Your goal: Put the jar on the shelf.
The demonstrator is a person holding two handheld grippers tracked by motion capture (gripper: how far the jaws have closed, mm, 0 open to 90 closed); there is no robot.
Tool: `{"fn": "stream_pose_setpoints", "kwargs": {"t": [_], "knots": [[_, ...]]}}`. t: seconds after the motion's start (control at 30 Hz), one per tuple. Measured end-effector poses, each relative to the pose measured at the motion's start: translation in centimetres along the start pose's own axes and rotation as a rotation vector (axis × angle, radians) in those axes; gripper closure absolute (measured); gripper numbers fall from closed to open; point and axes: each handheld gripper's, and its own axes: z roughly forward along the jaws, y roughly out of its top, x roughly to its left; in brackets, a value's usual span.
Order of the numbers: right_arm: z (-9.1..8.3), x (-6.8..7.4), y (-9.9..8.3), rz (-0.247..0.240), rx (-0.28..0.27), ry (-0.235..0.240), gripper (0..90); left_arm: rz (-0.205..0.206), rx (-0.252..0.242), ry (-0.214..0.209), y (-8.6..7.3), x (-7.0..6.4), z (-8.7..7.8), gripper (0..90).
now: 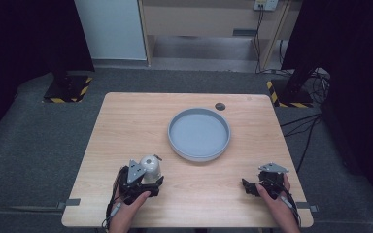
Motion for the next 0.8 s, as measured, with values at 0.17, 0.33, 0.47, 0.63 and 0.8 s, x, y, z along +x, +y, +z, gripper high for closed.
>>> {"fn": "stream_pose_setpoints", "kwargs": {"t": [0.17, 0.33, 0.47, 0.63, 0.8], "knots": [[0.0, 0.0, 0.0, 0.000, 0.000, 0.000, 0.2, 0.002, -0.008, 0.005, -0.1, -0.1, 0.2, 18.3], [0.0, 0.0, 0.0, 0.000, 0.000, 0.000, 0.2, 0.005, -0.029, -0.003, -0.1, -0.2, 0.2, 28.7], [0.0, 0.0, 0.0, 0.000, 0.000, 0.000, 0.2, 0.007, -0.024, -0.002, 0.0, -0.2, 0.1, 29.0], [0.0, 0.0, 0.0, 0.000, 0.000, 0.000, 0.2, 0.019, -0.043, 0.001, 0.5, -0.5, -0.3, 29.1], [0.0, 0.0, 0.0, 0.000, 0.000, 0.000, 0.2, 0.032, -0.057, 0.012, 1.3, -0.5, -0.7, 29.1]]}}
